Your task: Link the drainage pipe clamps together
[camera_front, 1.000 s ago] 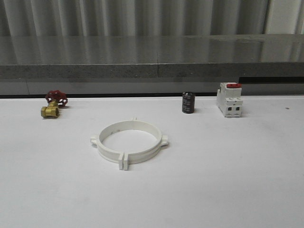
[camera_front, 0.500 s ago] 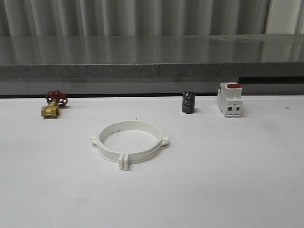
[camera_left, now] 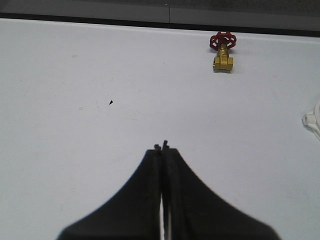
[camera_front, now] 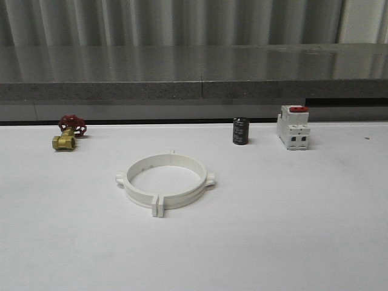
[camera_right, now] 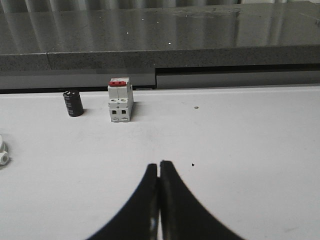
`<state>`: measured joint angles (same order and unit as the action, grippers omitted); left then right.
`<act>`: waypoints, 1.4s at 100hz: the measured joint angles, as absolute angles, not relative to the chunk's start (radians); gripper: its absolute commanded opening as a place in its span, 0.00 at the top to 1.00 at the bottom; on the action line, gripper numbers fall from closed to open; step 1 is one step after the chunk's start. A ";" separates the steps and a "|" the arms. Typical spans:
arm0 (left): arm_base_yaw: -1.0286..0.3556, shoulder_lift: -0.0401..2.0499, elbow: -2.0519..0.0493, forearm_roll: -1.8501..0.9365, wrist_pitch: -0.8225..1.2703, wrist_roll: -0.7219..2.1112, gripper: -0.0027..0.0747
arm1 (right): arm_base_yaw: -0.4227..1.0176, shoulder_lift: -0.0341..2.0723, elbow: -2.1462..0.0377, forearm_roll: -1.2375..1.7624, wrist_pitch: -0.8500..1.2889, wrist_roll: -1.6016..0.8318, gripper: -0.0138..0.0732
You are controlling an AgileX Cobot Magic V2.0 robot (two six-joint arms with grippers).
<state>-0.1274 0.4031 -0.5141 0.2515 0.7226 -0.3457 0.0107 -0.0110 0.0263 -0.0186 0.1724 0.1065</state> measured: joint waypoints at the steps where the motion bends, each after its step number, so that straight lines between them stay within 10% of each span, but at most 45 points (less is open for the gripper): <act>1: -0.127 0.403 -0.514 0.251 0.723 -0.346 0.99 | 0.011 -0.011 0.026 -0.019 0.172 0.106 0.92; 63: -0.127 0.401 -0.510 0.233 0.712 -0.346 0.99 | 0.011 -0.011 0.026 -0.019 0.172 0.106 0.92; 140: -0.014 0.149 -0.098 -0.034 0.117 -0.010 0.99 | 0.011 -0.011 0.026 -0.017 0.172 0.106 0.92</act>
